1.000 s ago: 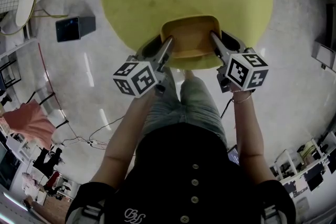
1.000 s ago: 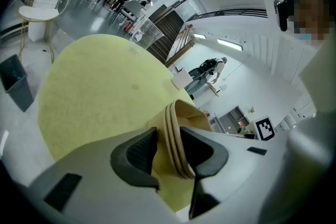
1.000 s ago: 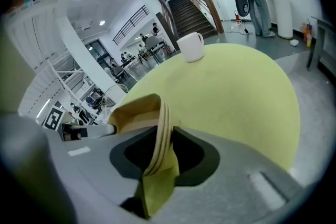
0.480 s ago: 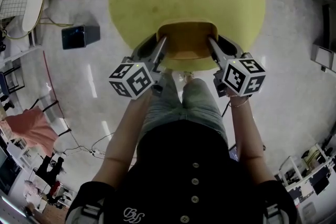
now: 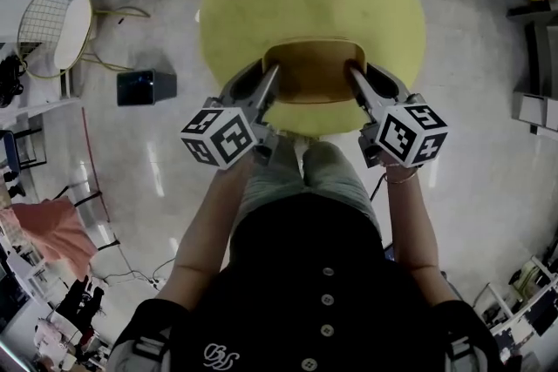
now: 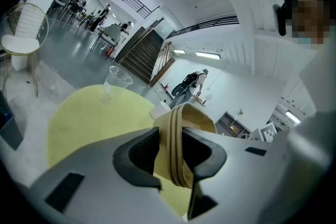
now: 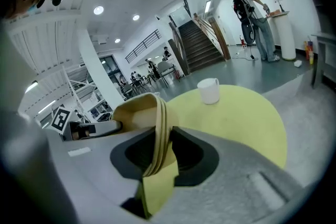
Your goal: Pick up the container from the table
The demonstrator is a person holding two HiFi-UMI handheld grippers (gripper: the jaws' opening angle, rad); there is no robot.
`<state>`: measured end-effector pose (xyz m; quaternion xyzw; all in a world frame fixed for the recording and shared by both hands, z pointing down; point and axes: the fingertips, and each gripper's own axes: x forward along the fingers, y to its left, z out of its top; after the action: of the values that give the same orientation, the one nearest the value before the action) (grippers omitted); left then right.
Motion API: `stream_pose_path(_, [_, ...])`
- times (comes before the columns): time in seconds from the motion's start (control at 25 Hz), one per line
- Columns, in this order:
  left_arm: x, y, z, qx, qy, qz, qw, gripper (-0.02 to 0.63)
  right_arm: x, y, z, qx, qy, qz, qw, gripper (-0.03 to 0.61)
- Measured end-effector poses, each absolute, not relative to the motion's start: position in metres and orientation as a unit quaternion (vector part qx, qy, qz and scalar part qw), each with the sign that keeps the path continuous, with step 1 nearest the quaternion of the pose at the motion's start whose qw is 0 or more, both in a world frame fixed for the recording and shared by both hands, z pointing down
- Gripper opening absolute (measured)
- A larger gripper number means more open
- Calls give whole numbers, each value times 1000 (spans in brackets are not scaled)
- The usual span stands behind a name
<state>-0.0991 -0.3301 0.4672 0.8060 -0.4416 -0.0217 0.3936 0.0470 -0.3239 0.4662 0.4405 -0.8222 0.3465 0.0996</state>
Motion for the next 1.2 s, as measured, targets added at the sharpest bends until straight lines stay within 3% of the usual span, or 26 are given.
stream_pose_path(1.2, [-90, -382, 285, 885, -402, -127, 197, 114, 57, -369, 297, 474, -863, 176, -8, 72])
